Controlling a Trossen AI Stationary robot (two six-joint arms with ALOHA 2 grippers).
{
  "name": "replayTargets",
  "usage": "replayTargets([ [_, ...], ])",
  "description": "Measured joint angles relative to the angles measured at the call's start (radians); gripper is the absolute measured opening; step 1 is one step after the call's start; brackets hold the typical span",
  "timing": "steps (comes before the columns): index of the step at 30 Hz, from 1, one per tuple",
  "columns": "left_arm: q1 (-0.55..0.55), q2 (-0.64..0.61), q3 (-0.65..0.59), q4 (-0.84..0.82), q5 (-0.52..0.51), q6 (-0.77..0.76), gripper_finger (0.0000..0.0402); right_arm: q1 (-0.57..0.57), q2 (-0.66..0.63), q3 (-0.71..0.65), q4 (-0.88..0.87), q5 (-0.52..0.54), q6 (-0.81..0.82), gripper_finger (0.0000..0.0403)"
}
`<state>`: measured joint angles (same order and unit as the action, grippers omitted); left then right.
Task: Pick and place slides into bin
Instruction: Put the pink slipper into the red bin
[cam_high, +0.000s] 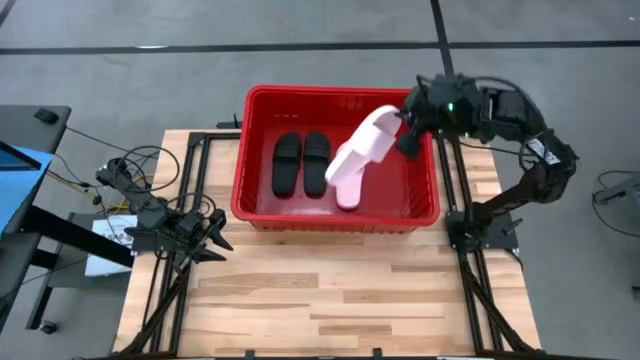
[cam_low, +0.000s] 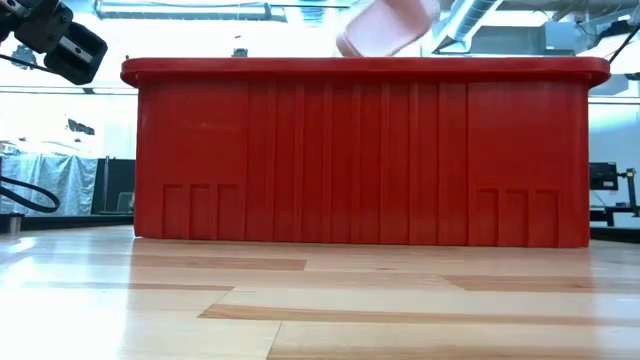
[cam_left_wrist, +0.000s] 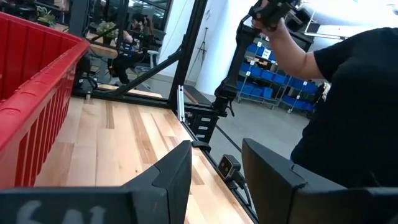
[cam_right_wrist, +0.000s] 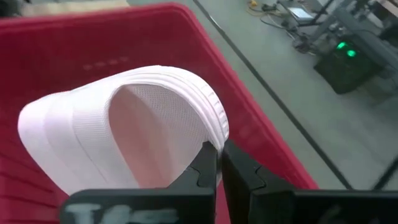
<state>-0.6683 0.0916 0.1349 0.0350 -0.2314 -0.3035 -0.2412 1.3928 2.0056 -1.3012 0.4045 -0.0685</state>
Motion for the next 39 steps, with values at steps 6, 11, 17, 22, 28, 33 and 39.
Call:
replayTargets([
  [6,0.0,0.0,0.0,0.0,-0.005,0.0,0.0132,-0.222,0.006,0.0,0.033,-0.153,-0.148,0.0],
  [11,0.0,0.0,0.0,0.0,-0.019,0.0,0.0132,-0.381,0.042,0.001,0.027,-0.222,-0.245,0.0],
  [17,0.0,0.0,0.0,0.0,-0.019,0.0,0.0132,-0.512,0.129,0.0,0.007,-0.339,-0.341,0.0],
  [22,0.0,0.0,0.0,0.001,-0.019,0.0,0.0132,-0.562,0.216,0.0,-0.05,-0.356,-0.419,0.0],
  [28,0.0,0.0,0.0,0.001,-0.049,0.0,0.0132,-0.599,0.276,0.0,-0.13,-0.36,-0.494,0.0],
  [33,0.0,0.0,0.0,0.0,-0.071,0.0,0.0132,-0.616,0.307,0.0,-0.173,-0.406,-0.535,0.0],
  [39,0.0,0.0,0.0,0.0,-0.072,0.001,0.0132,-0.62,0.332,0.0,-0.195,-0.418,-0.572,0.0],
])
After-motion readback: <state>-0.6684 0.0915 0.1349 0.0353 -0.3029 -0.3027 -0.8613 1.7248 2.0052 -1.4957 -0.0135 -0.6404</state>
